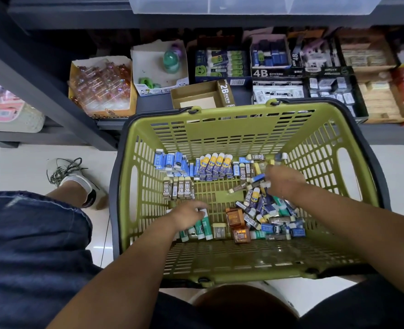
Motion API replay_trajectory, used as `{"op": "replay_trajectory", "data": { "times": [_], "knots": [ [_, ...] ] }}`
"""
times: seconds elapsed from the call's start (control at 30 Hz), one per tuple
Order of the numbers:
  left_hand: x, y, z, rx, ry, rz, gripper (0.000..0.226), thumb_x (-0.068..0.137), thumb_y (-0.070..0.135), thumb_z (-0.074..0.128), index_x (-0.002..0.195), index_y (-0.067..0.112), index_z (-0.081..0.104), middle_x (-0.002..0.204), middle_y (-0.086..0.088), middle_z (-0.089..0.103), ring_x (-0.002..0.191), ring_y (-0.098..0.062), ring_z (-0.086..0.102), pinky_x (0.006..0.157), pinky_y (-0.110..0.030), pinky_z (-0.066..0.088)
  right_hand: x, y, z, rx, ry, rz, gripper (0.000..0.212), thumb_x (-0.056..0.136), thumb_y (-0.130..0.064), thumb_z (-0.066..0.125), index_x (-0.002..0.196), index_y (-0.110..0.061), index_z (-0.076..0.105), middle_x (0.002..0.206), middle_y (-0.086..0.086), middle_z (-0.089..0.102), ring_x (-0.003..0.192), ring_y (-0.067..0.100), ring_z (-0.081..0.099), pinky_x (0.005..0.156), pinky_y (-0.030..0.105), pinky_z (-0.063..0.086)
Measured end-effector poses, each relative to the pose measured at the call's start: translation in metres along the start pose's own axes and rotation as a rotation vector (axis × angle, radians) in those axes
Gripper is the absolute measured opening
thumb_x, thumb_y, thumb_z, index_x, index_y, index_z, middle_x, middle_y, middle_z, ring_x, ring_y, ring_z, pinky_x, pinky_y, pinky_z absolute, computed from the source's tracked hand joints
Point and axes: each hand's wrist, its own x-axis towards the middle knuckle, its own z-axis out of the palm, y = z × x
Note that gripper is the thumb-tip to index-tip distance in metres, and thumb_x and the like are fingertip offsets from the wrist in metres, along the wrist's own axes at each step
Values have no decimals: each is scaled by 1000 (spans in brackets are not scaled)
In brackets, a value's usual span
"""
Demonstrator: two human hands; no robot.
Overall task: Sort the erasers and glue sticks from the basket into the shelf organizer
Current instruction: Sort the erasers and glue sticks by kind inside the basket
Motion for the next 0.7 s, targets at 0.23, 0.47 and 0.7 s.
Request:
{"op": "replay_trajectory", "data": {
  "times": [0.23,0.47,0.7],
  "knots": [
    [-5,-16,-14,53,218,-61,33,100,7,44,126,18,62,140,-8,52,75,-10,58,64,-21,47,-24,-87,-11,716,-127,-230,21,82,-15,71,82,-24,51,95,-1,58,84,17,60,72,28,51],
    [-4,-18,-14,158,233,-51,42,97,2,39,132,18,57,135,-11,56,113,-27,58,91,-29,45,-25,-135,29,731,-303,-318,16,85,-6,67,77,-19,60,92,10,67,84,22,66,83,35,56],
    [4,-9,1,427,166,119,37,101,21,44,137,24,52,150,-3,39,134,-24,39,112,-37,31,12,-26,-11,663,-172,-127,12,88,-7,64,77,-10,69,69,4,65,57,10,60,50,16,49]
  ]
}}
